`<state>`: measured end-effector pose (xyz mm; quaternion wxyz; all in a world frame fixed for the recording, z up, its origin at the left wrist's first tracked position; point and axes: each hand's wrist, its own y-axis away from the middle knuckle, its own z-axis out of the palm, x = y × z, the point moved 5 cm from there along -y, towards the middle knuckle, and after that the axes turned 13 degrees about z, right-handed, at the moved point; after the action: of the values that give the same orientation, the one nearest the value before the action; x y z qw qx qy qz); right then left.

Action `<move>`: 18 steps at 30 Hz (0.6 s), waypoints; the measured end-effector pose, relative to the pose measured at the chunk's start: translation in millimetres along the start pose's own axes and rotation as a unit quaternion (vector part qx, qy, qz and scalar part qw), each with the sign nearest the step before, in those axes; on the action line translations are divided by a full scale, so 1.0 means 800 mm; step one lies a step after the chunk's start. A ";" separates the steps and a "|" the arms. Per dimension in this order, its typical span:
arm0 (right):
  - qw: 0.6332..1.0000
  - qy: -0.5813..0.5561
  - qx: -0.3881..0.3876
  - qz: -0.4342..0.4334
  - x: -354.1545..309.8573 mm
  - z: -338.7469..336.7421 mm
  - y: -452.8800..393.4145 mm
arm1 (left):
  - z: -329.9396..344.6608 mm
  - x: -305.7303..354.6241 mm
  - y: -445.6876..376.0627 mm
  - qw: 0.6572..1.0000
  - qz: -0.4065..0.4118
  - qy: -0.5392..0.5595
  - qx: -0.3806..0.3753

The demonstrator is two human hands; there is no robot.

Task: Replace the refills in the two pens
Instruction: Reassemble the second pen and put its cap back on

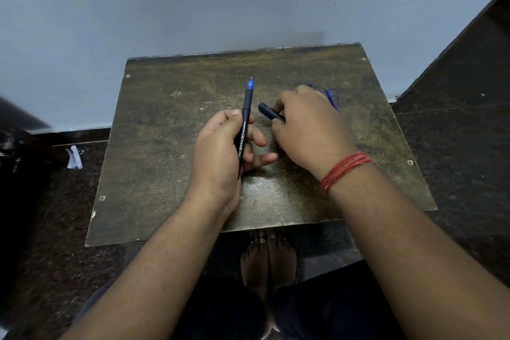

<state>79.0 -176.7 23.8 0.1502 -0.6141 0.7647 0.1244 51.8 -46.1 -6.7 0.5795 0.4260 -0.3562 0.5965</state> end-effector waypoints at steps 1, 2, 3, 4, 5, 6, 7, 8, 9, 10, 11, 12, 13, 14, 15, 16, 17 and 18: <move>0.999 -0.040 0.005 0.012 0.002 -0.002 -0.001 | 0.000 0.000 0.000 1.000 0.001 0.001 -0.001; 0.996 -0.089 0.008 0.027 0.005 -0.004 -0.003 | 0.000 0.000 -0.001 1.000 0.002 0.002 -0.003; 0.989 -0.142 0.007 0.044 0.008 -0.007 -0.005 | 0.000 0.000 -0.001 1.000 0.004 0.001 -0.005; 0.979 -0.195 0.006 0.058 0.012 -0.009 -0.007 | 0.001 0.000 -0.001 1.000 0.005 0.000 -0.006; 0.967 -0.245 0.006 0.067 0.014 -0.011 -0.008 | 0.001 -0.001 -0.001 1.000 0.007 -0.003 -0.009; 0.951 -0.298 0.004 0.076 0.016 -0.014 -0.009 | 0.002 -0.002 -0.001 1.000 0.010 -0.008 -0.012; 0.929 -0.359 -0.001 0.088 0.018 -0.016 -0.009 | 0.002 -0.002 0.000 1.000 0.013 -0.014 -0.017; 0.902 -0.421 -0.009 0.101 0.019 -0.017 -0.009 | 0.003 -0.002 0.000 0.999 0.016 -0.019 -0.023; 0.872 -0.475 -0.018 0.114 0.021 -0.017 -0.009 | 0.004 -0.002 0.001 0.999 0.018 -0.023 -0.029; 0.846 -0.517 -0.027 0.128 0.022 -0.016 -0.009 | 0.004 -0.002 0.002 0.999 0.019 -0.026 -0.037; 0.826 -0.545 -0.033 0.141 0.023 -0.014 -0.010 | 0.005 -0.003 0.002 0.998 0.020 -0.028 -0.045; 0.814 -0.560 -0.035 0.150 0.025 -0.013 -0.010 | 0.007 -0.003 0.002 0.998 0.019 -0.031 -0.053; 0.809 -0.566 -0.032 0.155 0.026 -0.013 -0.011 | 0.008 -0.003 0.003 0.997 0.019 -0.035 -0.061; 0.807 -0.569 -0.028 0.156 0.027 -0.013 -0.012 | 0.010 -0.004 0.003 0.997 0.019 -0.041 -0.069; 0.805 -0.572 -0.025 0.155 0.028 -0.014 -0.012 | 0.011 -0.004 0.004 0.996 0.019 -0.046 -0.076; 0.802 -0.577 -0.025 0.153 0.028 -0.015 -0.013 | 0.013 -0.004 0.005 0.995 0.020 -0.051 -0.082; 0.798 -0.584 -0.027 0.149 0.027 -0.015 -0.013 | 0.014 -0.004 0.006 0.994 0.020 -0.056 -0.086; 0.794 -0.589 -0.030 0.146 0.027 -0.015 -0.013 | 0.014 -0.004 0.006 0.994 0.020 -0.061 -0.090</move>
<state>83.7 -203.0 26.8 0.5336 -0.3074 0.6046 0.5052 47.9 -58.2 -5.3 0.5809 0.4006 -0.4512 0.5463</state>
